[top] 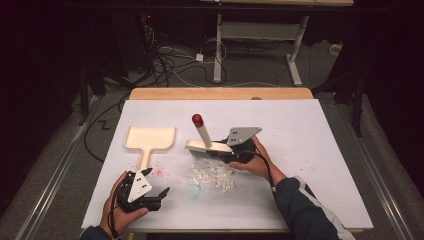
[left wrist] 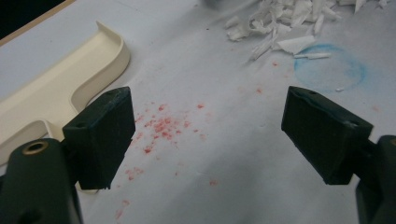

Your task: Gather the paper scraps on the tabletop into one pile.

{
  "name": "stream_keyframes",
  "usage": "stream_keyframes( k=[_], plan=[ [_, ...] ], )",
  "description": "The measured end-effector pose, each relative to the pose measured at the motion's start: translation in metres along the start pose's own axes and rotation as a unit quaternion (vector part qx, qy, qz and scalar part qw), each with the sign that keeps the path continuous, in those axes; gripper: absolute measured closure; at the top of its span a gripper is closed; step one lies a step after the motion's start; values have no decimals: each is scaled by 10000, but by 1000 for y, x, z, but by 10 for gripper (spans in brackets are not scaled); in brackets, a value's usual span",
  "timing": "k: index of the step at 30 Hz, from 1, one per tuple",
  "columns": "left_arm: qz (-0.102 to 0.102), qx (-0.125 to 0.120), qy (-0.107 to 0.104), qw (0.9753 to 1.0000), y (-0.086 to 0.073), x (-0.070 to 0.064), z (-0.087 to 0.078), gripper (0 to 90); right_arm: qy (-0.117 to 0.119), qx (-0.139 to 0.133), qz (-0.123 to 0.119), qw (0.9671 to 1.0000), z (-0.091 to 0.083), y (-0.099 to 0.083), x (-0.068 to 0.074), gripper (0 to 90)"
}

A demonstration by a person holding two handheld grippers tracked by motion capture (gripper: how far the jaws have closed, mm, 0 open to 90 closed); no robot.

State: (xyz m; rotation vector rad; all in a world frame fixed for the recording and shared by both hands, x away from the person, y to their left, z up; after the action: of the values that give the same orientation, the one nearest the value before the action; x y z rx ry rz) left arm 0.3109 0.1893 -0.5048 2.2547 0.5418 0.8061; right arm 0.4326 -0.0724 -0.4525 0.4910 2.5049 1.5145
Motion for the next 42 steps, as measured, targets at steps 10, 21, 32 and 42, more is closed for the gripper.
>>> stream_keyframes(
  k=[10,21,32,42],
  plan=[
    [21,56,-78,10000,1,-3,2,167,-1299,-335,492,9897,-65,-6,-8,675],
    [145,31,-128,9998,6,-7,4,168,-2558,198,1187,9592,-89,-58,2,675],
    [173,39,-220,9996,6,-8,4,168,-1843,374,2046,9606,-57,-68,37,581],
    [175,57,-259,9995,6,-9,5,168,-1700,71,2352,9569,-52,-56,35,607]
  ],
)
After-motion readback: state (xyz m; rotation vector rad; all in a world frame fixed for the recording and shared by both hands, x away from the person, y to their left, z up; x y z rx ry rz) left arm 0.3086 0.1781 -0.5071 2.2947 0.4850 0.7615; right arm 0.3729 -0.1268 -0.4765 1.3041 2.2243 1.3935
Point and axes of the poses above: each handheld gripper's, and its own axes: z roughly forward along the jaws, y roughly out of its top, x roughly to its left, the point moved 5 cm from there along z, roughly forward along the jaws, and after that the axes turned 13 degrees about z, right-handed, at the moved point
